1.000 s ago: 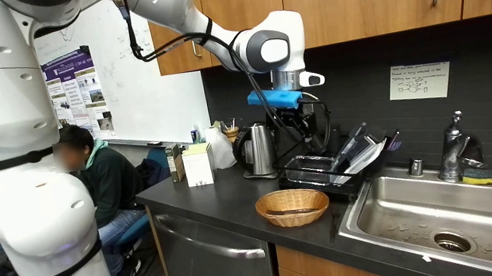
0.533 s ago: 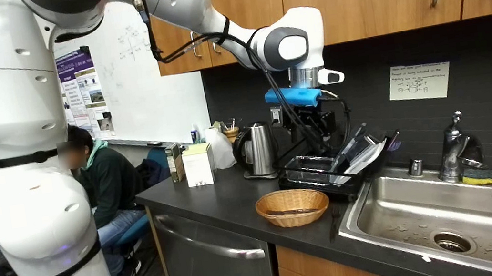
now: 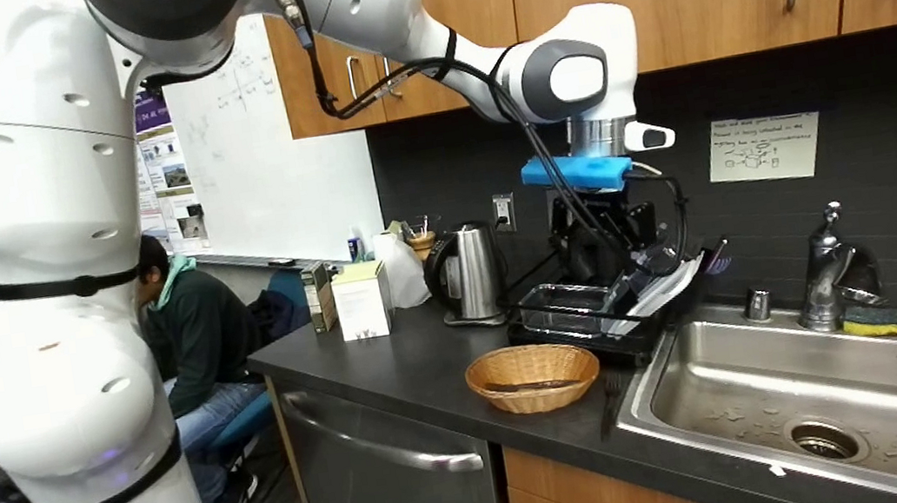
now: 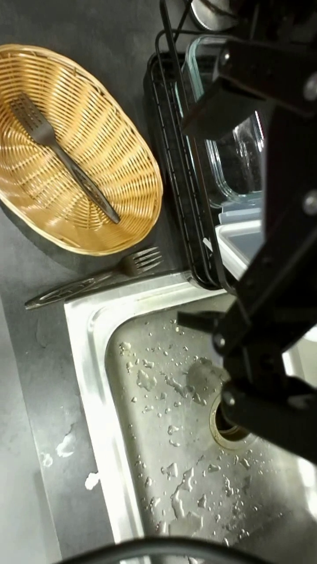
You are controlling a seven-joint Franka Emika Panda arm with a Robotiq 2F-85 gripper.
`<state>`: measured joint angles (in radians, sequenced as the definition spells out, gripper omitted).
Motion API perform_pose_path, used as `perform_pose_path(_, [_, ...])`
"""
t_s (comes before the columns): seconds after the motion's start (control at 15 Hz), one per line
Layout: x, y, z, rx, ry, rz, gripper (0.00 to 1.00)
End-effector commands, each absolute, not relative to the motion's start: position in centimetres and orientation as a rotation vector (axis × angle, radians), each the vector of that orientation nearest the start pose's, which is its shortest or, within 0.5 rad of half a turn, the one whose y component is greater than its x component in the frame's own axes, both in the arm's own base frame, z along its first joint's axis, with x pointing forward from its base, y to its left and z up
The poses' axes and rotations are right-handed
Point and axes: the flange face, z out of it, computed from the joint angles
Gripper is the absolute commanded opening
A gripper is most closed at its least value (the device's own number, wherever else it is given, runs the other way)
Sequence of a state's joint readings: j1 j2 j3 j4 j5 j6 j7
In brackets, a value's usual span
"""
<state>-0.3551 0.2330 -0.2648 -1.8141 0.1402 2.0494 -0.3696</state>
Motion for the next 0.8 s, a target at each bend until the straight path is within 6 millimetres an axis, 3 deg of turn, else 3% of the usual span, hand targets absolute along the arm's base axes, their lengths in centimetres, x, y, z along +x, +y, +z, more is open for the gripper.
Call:
perform_pose_path(0.0, [52.5, -36.2, 41.4, -3.051, 0.432, -0.049, 1.00])
perform_pose_path(0.73, [55.0, -40.7, 39.5, -3.027, 0.410, -0.080, 1.00])
